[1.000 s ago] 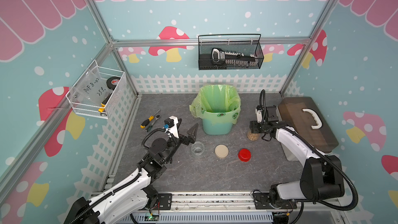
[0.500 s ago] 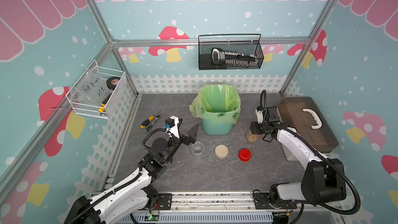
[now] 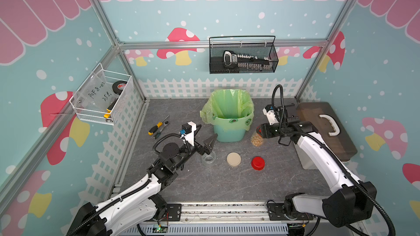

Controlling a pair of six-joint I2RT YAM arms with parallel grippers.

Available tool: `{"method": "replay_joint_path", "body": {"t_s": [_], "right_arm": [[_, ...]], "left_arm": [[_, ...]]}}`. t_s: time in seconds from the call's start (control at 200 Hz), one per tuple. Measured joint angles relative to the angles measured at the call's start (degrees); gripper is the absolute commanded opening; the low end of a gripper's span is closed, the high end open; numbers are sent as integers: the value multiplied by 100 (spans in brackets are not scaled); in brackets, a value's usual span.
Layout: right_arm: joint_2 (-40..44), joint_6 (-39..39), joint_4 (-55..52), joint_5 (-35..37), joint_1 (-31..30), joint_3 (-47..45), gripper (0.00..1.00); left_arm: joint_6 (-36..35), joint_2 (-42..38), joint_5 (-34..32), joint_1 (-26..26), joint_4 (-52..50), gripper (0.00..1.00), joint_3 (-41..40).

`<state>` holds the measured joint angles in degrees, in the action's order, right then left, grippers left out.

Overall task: Empty moldy peanuts from jars
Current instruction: Pick up the jar from the center of the board.

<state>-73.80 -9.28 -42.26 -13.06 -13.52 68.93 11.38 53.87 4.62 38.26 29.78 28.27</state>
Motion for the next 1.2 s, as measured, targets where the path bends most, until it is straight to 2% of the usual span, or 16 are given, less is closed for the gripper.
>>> {"method": "replay_joint_path", "body": {"t_s": [0.16,0.335,0.455,0.595,0.73,1.016,1.196], "right_arm": [[0,118,-192,-533,-369,389,32],[-125,164,-326,-986,-549,828,32],[-304,179,-337,-1298,-612,1154,32],[-634,177,-315,-1663,-636,1561,32],[-927,240,-372,-1825,-675,1932,32],[-979,409,-280,-1954,-918,1998,32],[-850,503,-299,-1952,-1283,1976,31]], "left_arm": [[-144,560,142,205,-304,98,415],[-286,680,46,343,-533,98,479],[-297,671,-284,350,-785,98,671],[-315,623,-815,350,-638,99,859],[-581,804,-953,350,-892,99,1290],[-787,560,-79,350,-1810,99,1425],[-822,356,326,350,-1943,99,1224]]}}
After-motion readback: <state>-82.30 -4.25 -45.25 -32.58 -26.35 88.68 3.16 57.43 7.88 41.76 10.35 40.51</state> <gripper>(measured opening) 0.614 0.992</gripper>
